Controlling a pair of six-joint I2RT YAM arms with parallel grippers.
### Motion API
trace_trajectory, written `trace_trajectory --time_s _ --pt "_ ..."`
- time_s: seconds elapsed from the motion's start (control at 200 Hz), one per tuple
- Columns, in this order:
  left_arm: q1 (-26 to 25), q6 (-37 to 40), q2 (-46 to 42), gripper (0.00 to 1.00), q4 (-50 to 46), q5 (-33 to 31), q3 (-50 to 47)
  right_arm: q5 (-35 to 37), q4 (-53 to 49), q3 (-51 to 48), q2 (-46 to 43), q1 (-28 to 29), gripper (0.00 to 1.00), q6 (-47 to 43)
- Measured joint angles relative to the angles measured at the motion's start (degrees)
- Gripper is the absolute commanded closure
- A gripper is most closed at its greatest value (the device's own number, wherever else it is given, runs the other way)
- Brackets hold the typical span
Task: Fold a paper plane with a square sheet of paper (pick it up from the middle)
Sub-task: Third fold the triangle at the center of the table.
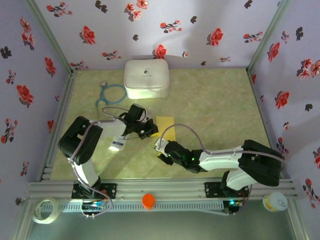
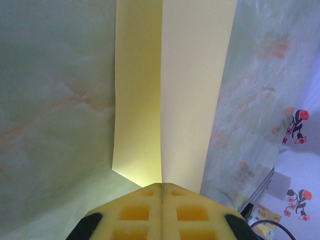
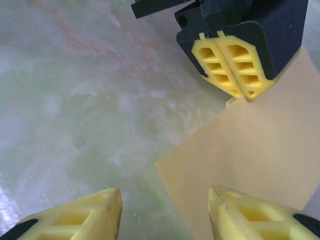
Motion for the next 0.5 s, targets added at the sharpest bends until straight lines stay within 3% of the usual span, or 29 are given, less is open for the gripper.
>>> trace_trajectory --time_s 0.315,0.5 --pt "0.0 -0.2 -0.3 0.99 0.0 0.0 0.0 10.5 4.0 1.3 7.3 2.4 0.50 -5.9" --pt "0.0 -0.2 -0.3 0.99 0.0 0.0 0.0 15.0 5.8 1.5 7.6 2.8 0.58 -7.4"
